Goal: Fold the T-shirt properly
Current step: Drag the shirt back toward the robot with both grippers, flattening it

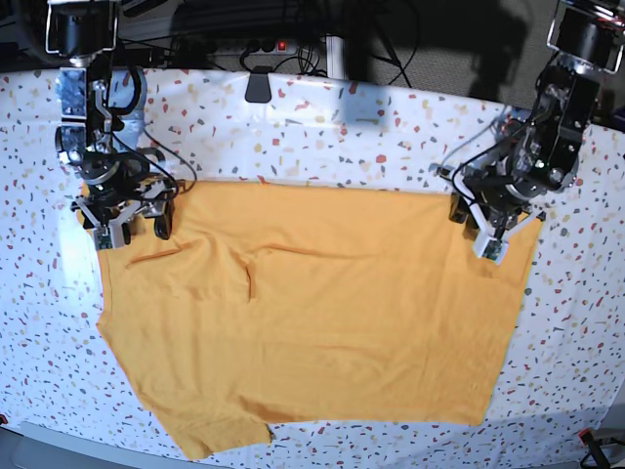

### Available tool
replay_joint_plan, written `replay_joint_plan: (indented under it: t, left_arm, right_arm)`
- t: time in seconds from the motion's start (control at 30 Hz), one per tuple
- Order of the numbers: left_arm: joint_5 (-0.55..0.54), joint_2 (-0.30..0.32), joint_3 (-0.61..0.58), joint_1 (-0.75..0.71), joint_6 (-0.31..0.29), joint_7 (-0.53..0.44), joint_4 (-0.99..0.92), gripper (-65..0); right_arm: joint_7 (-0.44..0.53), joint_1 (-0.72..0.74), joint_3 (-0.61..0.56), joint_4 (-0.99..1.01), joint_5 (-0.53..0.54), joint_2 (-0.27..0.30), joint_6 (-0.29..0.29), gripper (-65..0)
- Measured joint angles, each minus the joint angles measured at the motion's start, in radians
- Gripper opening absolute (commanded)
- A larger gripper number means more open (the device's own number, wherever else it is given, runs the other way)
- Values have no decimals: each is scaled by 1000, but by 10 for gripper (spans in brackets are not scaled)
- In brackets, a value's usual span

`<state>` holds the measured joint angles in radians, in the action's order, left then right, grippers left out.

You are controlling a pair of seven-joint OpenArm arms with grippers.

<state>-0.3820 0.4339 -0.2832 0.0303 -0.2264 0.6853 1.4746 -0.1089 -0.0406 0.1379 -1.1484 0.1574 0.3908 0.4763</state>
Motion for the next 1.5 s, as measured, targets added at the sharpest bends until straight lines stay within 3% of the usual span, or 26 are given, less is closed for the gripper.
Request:
replay_joint_plan:
  t: [0.4, 0.67, 0.93, 1.4, 1.5]
  left_arm:
    - [23, 3, 1, -226, 9, 31, 229, -495]
    - [110, 3, 0, -311, 33, 55, 327, -495]
    - [150, 3, 0, -369, 60, 78, 419, -495]
    - [150, 4, 0, -365, 60, 111, 467, -495]
    - [205, 4, 0, -365, 59, 113, 467, -495]
  right_arm:
    - [13, -235, 6, -179, 22, 22, -7, -224]
    - [16, -377, 10, -284, 29, 45, -8, -224]
    - [3, -497, 114, -340, 35, 44, -3, -224]
    - [-20, -523, 171, -353, 32, 45, 4, -224]
    - [-20, -523, 171, -354, 32, 45, 4, -224]
